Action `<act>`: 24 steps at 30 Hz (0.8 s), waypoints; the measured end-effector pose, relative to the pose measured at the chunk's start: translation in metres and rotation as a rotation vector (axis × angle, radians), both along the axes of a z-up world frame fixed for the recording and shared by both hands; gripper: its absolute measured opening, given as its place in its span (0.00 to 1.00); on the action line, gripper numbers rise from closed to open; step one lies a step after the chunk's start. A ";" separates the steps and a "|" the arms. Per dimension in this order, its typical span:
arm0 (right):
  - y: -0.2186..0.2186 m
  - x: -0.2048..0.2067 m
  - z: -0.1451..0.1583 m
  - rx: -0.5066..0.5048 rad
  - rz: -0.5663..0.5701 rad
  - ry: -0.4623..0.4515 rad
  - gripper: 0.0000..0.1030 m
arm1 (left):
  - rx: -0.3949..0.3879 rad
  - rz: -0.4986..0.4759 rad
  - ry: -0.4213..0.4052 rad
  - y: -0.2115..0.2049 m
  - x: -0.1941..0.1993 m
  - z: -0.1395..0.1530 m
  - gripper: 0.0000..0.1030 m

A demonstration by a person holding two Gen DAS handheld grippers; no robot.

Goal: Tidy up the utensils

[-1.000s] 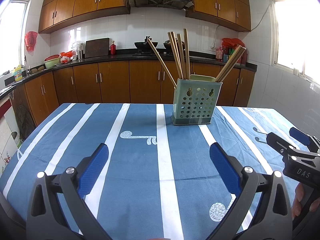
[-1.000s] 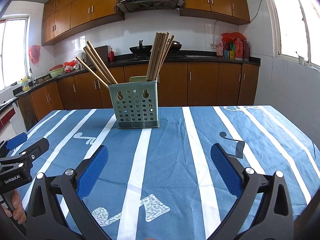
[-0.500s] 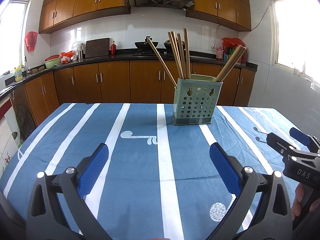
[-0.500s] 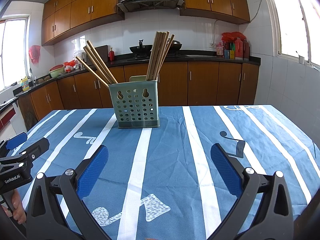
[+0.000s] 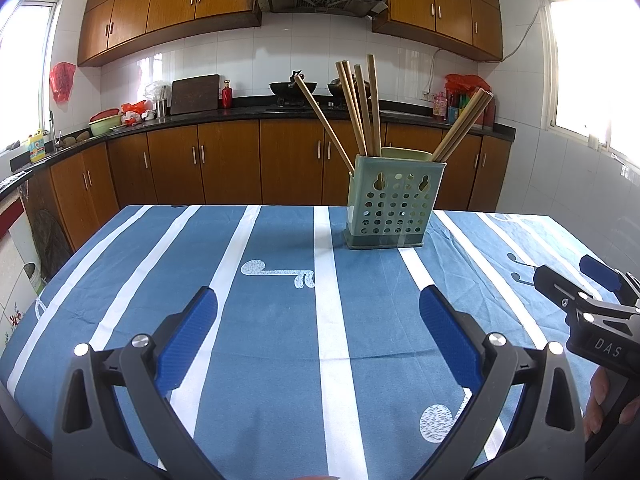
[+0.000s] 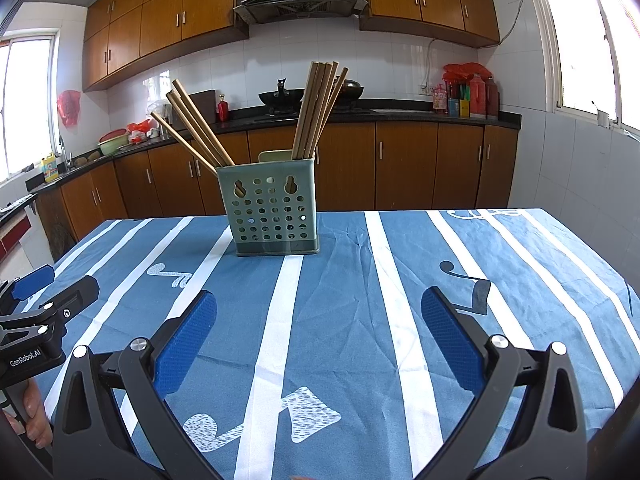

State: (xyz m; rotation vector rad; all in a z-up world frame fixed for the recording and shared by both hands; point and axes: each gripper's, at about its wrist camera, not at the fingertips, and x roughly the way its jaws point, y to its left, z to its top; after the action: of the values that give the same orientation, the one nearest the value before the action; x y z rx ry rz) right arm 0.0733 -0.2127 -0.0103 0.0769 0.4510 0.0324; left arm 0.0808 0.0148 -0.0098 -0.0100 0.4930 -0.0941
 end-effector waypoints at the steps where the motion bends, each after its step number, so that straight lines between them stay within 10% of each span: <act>1: 0.000 0.000 0.000 0.000 0.000 0.000 0.98 | 0.001 0.001 0.000 0.000 0.000 0.000 0.96; 24: -0.001 0.000 0.000 0.001 -0.001 0.002 0.98 | 0.002 -0.003 0.002 0.000 -0.001 -0.001 0.96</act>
State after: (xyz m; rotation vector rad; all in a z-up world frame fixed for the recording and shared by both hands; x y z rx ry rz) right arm 0.0734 -0.2135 -0.0103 0.0785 0.4526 0.0316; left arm 0.0799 0.0144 -0.0113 -0.0075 0.4949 -0.0967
